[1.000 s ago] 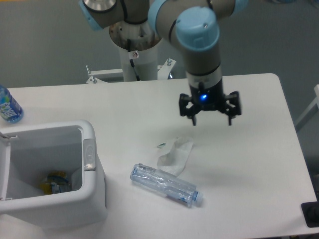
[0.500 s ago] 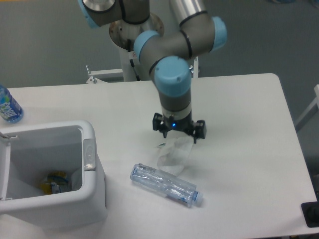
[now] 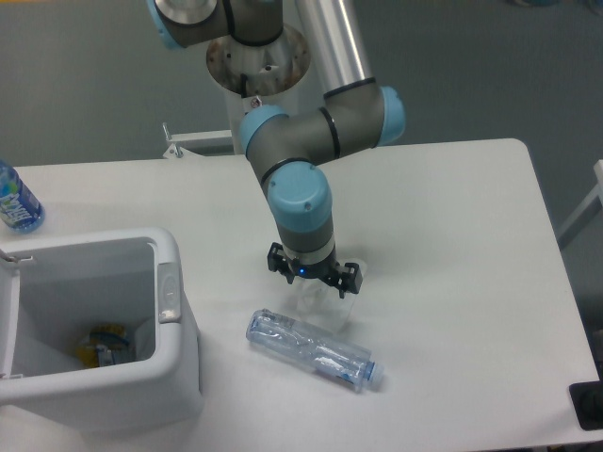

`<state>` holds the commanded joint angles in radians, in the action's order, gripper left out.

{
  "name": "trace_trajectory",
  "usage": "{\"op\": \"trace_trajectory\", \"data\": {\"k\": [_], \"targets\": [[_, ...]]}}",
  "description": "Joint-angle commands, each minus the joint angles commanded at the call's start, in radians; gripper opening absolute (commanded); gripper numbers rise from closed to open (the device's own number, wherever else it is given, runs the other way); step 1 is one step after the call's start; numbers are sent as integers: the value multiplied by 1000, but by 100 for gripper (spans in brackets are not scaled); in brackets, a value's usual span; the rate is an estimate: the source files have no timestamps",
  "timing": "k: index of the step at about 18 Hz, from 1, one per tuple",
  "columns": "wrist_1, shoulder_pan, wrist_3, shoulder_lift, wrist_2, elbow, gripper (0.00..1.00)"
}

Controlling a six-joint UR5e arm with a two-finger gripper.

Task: Place the trash in the trash can
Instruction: 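Close the gripper on the white tissue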

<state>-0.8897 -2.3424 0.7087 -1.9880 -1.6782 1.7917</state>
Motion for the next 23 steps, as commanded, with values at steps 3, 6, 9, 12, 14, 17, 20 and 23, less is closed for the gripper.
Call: {"op": "trace_trajectory", "data": {"k": [3,6,9,12,14,17,20,23], "targets": [[0,0,3,8,3,-2,0],[-8,-8,8,24,8,-5,0],[-18,-20,60,44,3,3,0],[-31,-46,100,86,14,5,0],[-46,-80,100,119,62,-6,0],[-69,-135,86,202,245,-37,0],[-58,-159,-25,267,357,-78,0],[-57,-161,-245,293,474,-191,0]]}}
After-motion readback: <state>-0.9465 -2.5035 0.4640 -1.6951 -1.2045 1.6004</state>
